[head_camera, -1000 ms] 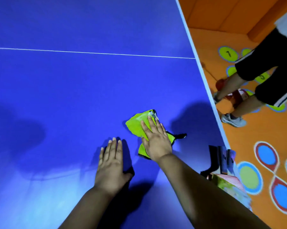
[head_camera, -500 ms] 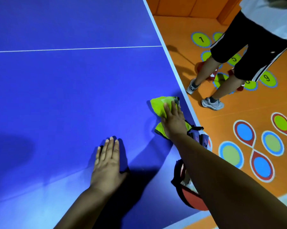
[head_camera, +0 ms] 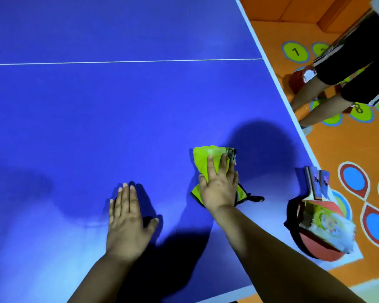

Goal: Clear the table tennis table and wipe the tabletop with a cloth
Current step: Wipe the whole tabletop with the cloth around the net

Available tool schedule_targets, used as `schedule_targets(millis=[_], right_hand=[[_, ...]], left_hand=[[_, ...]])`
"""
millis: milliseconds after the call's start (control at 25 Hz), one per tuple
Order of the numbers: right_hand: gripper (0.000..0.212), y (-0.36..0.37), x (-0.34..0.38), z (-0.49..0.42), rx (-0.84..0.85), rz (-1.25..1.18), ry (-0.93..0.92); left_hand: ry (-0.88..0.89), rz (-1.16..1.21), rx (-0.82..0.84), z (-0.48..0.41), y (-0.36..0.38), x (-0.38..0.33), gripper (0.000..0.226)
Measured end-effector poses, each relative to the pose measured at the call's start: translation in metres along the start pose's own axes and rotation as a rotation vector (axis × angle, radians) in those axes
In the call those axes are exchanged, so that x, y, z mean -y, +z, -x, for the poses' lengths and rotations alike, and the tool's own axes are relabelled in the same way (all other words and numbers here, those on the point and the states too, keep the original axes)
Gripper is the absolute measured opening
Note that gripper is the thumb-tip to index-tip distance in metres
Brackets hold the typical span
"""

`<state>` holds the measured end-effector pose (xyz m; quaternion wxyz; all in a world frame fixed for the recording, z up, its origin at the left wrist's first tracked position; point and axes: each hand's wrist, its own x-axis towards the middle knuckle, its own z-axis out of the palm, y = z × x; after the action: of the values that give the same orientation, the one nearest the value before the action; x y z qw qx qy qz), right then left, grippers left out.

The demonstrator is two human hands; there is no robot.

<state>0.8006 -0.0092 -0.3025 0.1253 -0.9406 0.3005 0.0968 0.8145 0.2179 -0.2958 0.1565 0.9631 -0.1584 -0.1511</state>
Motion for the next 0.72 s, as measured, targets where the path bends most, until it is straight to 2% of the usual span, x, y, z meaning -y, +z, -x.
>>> schedule_targets(millis=[160,360,480,640,720], right_hand=[[0.062,0.026,0.094,0.029,0.035,0.052,-0.117],[0.063,0.059,0.215,0.067,0.101,0.076,-0.329],[0.066,0.071,0.261,0.091,0.151,0.127,-0.469],[0.068,0.085,0.271,0.13,0.212,0.132,-0.674],[0.071,0.088,0.248,0.147,0.162,0.131,-0.75]], left_hand=[[-0.108,0.006,-0.107,0.03,-0.024,0.082,0.079],[-0.256,-0.028,-0.049,0.073,-0.048,0.177,0.075],[-0.308,-0.035,-0.038,0.094,-0.055,0.202,0.074],[-0.34,-0.033,-0.006,0.107,-0.055,0.201,0.076],[-0.322,-0.013,-0.008,0.11,-0.051,0.19,0.086]])
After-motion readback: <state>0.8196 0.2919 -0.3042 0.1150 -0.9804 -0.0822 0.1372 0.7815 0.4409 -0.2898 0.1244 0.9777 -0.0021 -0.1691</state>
